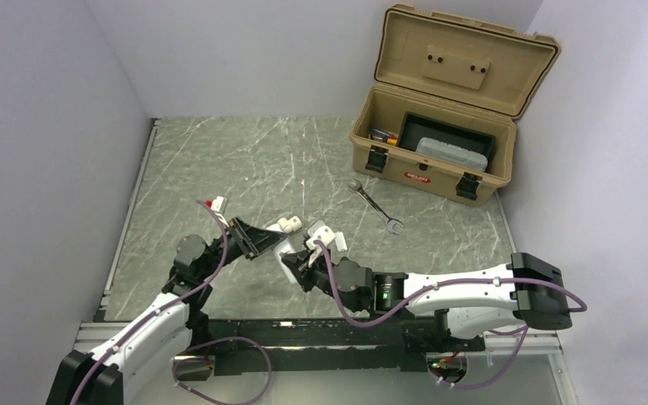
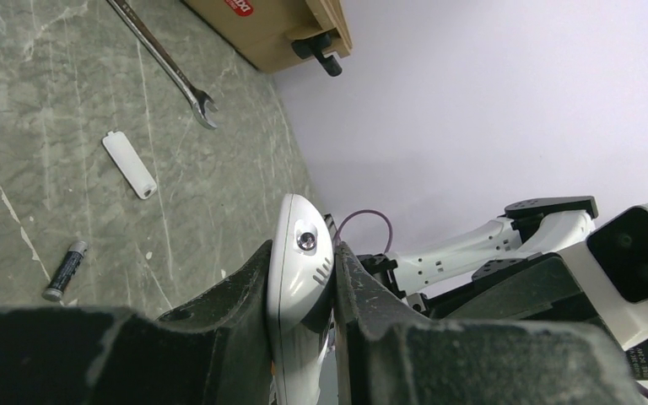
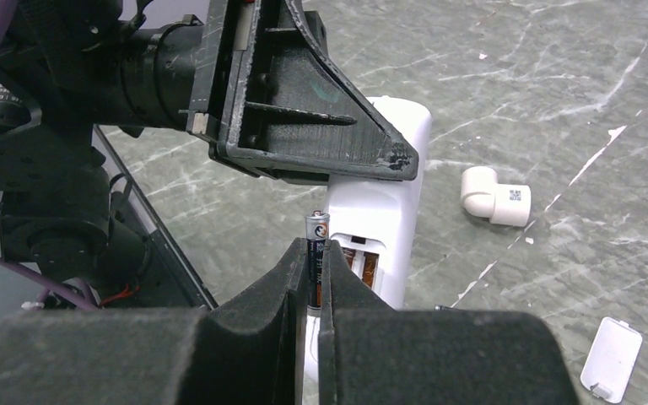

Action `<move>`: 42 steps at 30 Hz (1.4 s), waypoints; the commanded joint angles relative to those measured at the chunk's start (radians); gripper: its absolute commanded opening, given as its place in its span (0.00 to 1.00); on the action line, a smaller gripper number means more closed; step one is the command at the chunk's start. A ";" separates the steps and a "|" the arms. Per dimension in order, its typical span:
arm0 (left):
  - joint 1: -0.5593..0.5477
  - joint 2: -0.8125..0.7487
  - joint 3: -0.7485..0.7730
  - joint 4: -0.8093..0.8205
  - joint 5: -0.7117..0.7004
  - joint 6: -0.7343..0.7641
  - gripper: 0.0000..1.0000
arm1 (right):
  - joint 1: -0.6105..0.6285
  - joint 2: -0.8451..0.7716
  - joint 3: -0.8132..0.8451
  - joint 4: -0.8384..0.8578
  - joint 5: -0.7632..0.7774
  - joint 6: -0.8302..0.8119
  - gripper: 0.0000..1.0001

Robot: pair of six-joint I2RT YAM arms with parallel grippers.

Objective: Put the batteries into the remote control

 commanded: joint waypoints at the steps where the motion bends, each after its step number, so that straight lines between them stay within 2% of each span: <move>1: -0.003 -0.027 0.002 0.073 -0.020 -0.029 0.00 | 0.005 0.005 -0.011 0.064 0.044 0.016 0.00; 9: -0.003 -0.026 -0.014 0.112 -0.010 -0.056 0.00 | 0.004 0.020 -0.057 0.125 0.100 0.011 0.00; 32: -0.003 -0.014 -0.025 0.152 -0.008 -0.072 0.00 | 0.007 -0.009 -0.061 -0.012 0.098 0.043 0.00; 35: -0.003 -0.012 -0.021 0.147 -0.006 -0.070 0.00 | 0.010 -0.019 -0.064 -0.027 0.107 0.043 0.03; 39: -0.003 -0.006 -0.019 0.148 -0.001 -0.060 0.00 | 0.009 -0.024 -0.068 -0.024 0.123 0.039 0.16; 42: -0.003 -0.002 -0.019 0.148 0.003 -0.057 0.00 | 0.008 -0.016 -0.062 -0.025 0.126 0.036 0.19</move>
